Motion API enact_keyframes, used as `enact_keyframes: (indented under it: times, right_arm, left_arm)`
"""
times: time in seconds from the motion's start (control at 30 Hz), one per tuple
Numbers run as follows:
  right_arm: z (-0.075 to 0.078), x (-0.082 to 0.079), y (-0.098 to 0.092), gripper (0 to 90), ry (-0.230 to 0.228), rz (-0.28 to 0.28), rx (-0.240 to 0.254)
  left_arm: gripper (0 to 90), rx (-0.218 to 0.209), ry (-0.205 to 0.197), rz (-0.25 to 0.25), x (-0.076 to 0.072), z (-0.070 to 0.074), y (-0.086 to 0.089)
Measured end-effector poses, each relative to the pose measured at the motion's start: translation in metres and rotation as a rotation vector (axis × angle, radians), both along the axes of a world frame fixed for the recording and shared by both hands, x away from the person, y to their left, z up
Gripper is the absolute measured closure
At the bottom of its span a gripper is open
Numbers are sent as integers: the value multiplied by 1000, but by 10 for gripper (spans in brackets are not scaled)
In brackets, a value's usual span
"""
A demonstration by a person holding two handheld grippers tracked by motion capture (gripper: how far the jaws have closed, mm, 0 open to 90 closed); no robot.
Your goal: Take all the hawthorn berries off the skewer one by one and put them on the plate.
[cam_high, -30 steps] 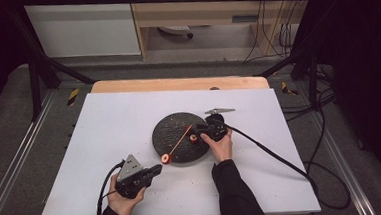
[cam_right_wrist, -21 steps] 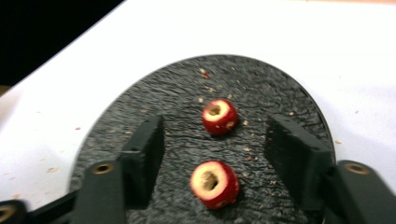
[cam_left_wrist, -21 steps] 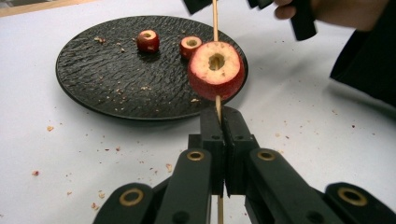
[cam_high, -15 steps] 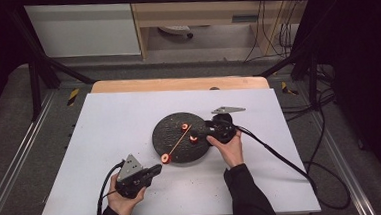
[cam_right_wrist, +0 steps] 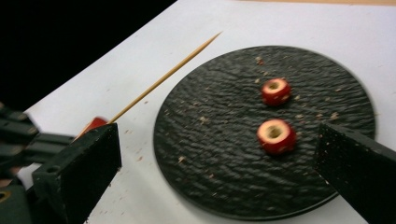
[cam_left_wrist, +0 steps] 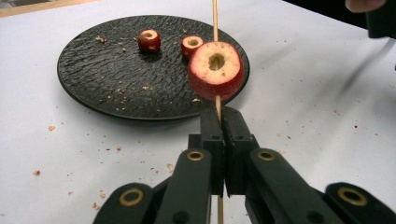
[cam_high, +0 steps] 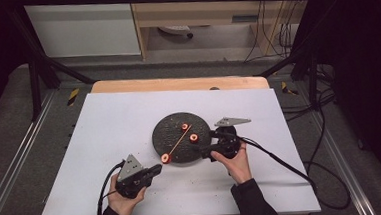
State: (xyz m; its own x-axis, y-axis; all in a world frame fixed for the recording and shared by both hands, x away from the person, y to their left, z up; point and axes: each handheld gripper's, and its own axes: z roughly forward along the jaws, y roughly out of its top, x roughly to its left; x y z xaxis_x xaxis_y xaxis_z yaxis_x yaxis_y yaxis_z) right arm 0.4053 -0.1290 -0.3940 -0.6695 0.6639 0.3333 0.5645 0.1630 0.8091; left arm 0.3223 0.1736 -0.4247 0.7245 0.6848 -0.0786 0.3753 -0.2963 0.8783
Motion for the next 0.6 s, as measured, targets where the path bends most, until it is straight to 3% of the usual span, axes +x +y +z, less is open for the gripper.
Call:
enact_keyframes:
  times: [0.27,0.6]
  right_arm:
    - [-14,-19,6,16,6,27,22]
    - [-26,-30,16,69,35,68,56]
  left_arm:
    - [883,8,4,-13,-1,-2,-5]
    - [883,19,6,-42,-5,-4,-17]
